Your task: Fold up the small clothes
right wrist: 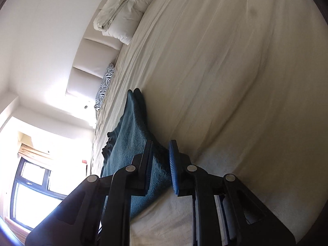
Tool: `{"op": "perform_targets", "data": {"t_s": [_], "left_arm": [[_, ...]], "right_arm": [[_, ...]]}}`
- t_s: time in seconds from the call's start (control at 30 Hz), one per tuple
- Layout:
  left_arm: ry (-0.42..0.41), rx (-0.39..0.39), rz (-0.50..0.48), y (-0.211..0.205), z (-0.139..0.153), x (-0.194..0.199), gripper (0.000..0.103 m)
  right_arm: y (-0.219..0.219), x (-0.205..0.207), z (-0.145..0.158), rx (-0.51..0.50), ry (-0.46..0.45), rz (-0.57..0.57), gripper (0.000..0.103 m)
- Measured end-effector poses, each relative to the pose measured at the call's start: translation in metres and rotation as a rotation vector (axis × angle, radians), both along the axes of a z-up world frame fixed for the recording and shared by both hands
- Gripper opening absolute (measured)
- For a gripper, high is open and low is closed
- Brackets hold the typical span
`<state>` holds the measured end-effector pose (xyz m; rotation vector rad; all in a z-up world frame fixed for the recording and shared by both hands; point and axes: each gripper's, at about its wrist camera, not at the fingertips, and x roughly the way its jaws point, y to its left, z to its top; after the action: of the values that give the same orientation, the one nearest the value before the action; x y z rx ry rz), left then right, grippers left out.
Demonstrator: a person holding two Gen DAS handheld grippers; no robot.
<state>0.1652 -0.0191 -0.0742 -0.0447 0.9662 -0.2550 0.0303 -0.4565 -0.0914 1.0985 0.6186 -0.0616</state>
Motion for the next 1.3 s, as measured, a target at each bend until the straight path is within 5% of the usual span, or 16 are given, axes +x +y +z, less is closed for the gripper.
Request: {"op": "perform_targets", "data": {"t_s": [0.27, 0.6, 0.77, 0.87, 1.07, 1.3], "left_arm": [[-0.007, -0.085, 0.026, 0.013, 0.02, 0.001, 0.052], [-0.139, 0.006, 0.058, 0.024, 0.047, 0.088, 0.052], [-0.088, 0.02, 0.102, 0.037, 0.022, 0.121, 0.06], [-0.087, -0.096, 0.111, 0.057, 0.003, 0.119, 0.062], [-0.077, -0.228, 0.101, 0.076, -0.001, 0.123, 0.062], [-0.091, -0.223, 0.096, 0.072, -0.004, 0.12, 0.062]], "right_arm": [[0.085, 0.05, 0.043, -0.086, -0.057, 0.222, 0.015], [0.187, 0.16, 0.034, -0.104, -0.009, 0.487, 0.016], [0.244, 0.209, 0.019, -0.121, 0.008, 0.604, 0.016], [0.271, 0.232, 0.003, -0.141, 0.054, 0.677, 0.016], [0.204, 0.25, -0.01, -0.043, 0.045, 0.484, 0.016], [0.074, 0.215, -0.015, 0.016, 0.012, 0.16, 0.016]]}}
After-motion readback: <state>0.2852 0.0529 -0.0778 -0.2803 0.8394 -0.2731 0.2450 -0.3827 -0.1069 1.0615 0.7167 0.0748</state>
